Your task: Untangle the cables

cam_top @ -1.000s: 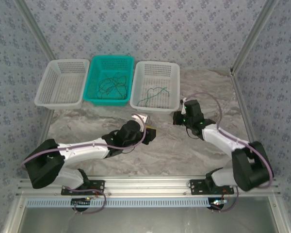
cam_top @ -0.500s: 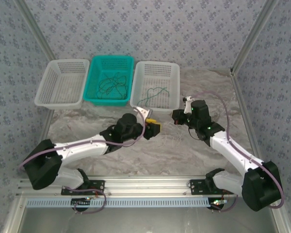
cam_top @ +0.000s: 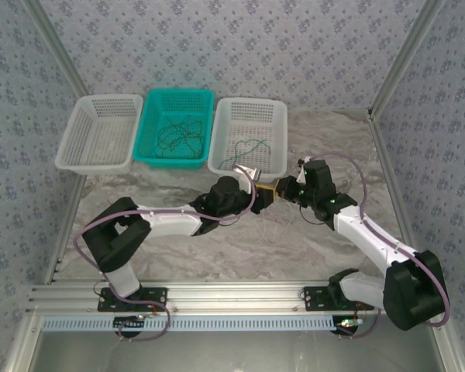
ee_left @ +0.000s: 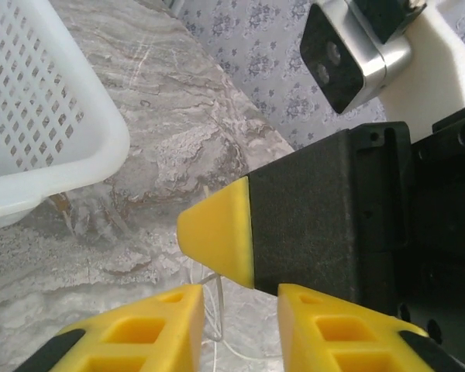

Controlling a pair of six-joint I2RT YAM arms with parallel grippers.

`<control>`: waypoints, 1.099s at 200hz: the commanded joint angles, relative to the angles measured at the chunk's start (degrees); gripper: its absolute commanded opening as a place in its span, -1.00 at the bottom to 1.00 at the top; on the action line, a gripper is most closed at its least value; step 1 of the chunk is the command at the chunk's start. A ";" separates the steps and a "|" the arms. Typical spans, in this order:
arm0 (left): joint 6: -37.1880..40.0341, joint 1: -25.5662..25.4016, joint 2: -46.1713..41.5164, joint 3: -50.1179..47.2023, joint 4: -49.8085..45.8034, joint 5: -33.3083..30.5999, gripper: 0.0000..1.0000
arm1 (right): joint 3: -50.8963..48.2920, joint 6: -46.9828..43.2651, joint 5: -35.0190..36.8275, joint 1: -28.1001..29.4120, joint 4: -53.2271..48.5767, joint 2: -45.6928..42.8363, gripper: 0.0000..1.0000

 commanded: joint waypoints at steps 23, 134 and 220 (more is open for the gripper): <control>0.56 -0.59 3.14 -2.28 11.36 1.20 -0.66 | 1.91 7.51 -4.17 -0.92 0.69 0.12 -1.00; 5.32 -1.29 5.15 -1.46 12.81 -1.52 -0.33 | 1.34 11.82 -8.85 -3.61 2.57 -0.56 -1.00; 4.57 -1.29 7.59 -0.04 12.69 0.79 -0.68 | 1.91 13.11 -8.69 -3.70 2.45 -1.39 -1.00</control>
